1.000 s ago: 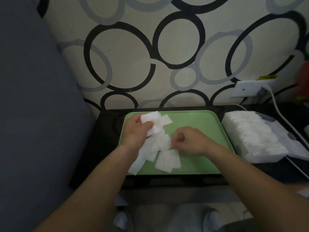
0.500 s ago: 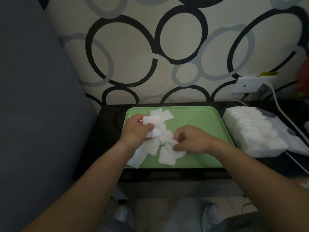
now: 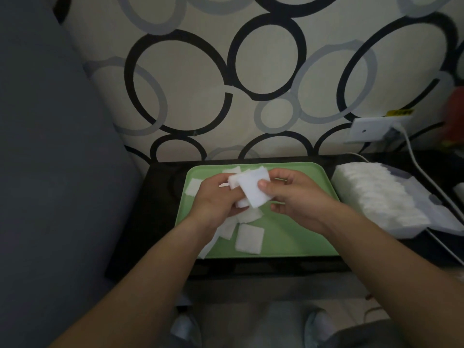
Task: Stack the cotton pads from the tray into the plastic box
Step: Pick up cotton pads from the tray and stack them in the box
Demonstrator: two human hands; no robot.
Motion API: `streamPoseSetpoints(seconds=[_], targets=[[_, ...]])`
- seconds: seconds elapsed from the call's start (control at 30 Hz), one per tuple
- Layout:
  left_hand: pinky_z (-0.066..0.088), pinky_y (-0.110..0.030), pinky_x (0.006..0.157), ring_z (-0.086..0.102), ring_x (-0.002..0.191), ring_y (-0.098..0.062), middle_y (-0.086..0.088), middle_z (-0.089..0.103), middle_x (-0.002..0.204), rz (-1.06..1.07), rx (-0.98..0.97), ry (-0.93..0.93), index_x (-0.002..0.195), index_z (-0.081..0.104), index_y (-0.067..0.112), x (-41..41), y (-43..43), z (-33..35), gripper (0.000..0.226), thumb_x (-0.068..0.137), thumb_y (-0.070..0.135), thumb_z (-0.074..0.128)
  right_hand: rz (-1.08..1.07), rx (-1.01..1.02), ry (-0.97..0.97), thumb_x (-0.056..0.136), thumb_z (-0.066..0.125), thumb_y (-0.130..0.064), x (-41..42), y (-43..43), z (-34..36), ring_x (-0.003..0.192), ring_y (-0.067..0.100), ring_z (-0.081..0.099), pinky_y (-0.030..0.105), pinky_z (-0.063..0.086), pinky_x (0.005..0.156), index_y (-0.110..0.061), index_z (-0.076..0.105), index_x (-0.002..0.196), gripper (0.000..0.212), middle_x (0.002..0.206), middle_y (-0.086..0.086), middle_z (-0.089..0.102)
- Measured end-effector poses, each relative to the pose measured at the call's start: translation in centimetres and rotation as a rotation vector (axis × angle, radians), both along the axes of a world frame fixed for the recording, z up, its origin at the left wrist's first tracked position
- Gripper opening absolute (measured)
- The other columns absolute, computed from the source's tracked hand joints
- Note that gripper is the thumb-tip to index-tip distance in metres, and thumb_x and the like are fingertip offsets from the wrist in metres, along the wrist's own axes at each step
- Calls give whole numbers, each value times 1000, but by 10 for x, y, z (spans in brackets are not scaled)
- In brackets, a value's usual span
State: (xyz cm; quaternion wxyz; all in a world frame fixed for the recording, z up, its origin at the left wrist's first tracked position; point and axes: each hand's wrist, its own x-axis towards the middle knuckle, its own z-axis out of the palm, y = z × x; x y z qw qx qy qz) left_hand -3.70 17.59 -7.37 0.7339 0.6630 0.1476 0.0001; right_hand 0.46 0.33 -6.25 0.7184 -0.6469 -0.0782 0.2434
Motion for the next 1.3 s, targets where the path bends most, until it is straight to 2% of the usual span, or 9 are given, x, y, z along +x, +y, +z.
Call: streamPoseSetpoints(seconds=[0.37,0.5,0.63,0.73,0.83,0.9,1.07,1.2,1.3], targets=[[59,-37,89,74,100,-27,-14,76,104,-79,-83,-31,116,70,7,3,-25,6,22,96,10,63,-184,-72,-50,85,75,-16,2,-1,-5,82,17,60,31,43,67,-15,69,93,10,91,2,66],[60,-35,85,75,93,-25,-11,78,97,-63,-167,-36,110,69,6,4,-36,11,20,101,10,52,-241,-106,-78,86,74,-18,3,-3,-6,82,16,59,30,44,67,-10,69,101,18,92,3,65],[59,-38,84,74,90,-25,-11,77,94,-1,-251,47,98,67,11,10,-47,17,31,105,34,48,-302,-210,-176,84,77,-19,5,-11,-9,78,15,57,27,45,64,-12,66,101,22,87,1,60],[59,-39,89,73,100,-29,-11,77,101,-109,-72,-29,102,70,13,9,-56,11,9,97,14,62,-353,-345,-312,80,79,-20,5,-20,-6,76,13,55,24,45,67,-22,62,109,34,98,-2,57],[59,-36,78,72,92,-26,-10,76,98,-178,212,-106,101,68,14,12,-62,3,26,87,-7,62,-204,-398,-432,80,79,-19,8,-39,4,88,10,61,21,50,76,-29,62,123,48,112,-8,60],[56,-32,73,71,88,-22,-11,75,101,-225,313,-156,108,67,10,14,-70,4,26,87,-4,66,-53,-428,-482,77,82,-23,10,-54,10,97,11,66,27,54,85,-25,68,119,44,112,-7,67],[62,-45,77,72,88,-33,-8,71,103,-215,347,-202,102,62,17,16,-105,7,28,83,3,76,-13,-721,-612,75,83,-15,18,-98,29,84,12,69,34,56,79,-19,77,99,25,90,-5,74],[62,-35,67,70,79,-29,-12,69,101,-203,238,-201,101,62,16,22,-135,12,22,86,7,74,33,-868,-585,82,78,-18,20,-143,46,80,12,65,35,54,75,-23,75,89,9,85,-5,71],[55,-32,74,68,86,-21,3,69,98,-215,427,-256,101,63,23,32,-165,8,25,82,24,79,-39,-833,-517,88,70,-15,23,-181,55,84,15,66,34,58,72,-17,70,94,6,90,2,69]])
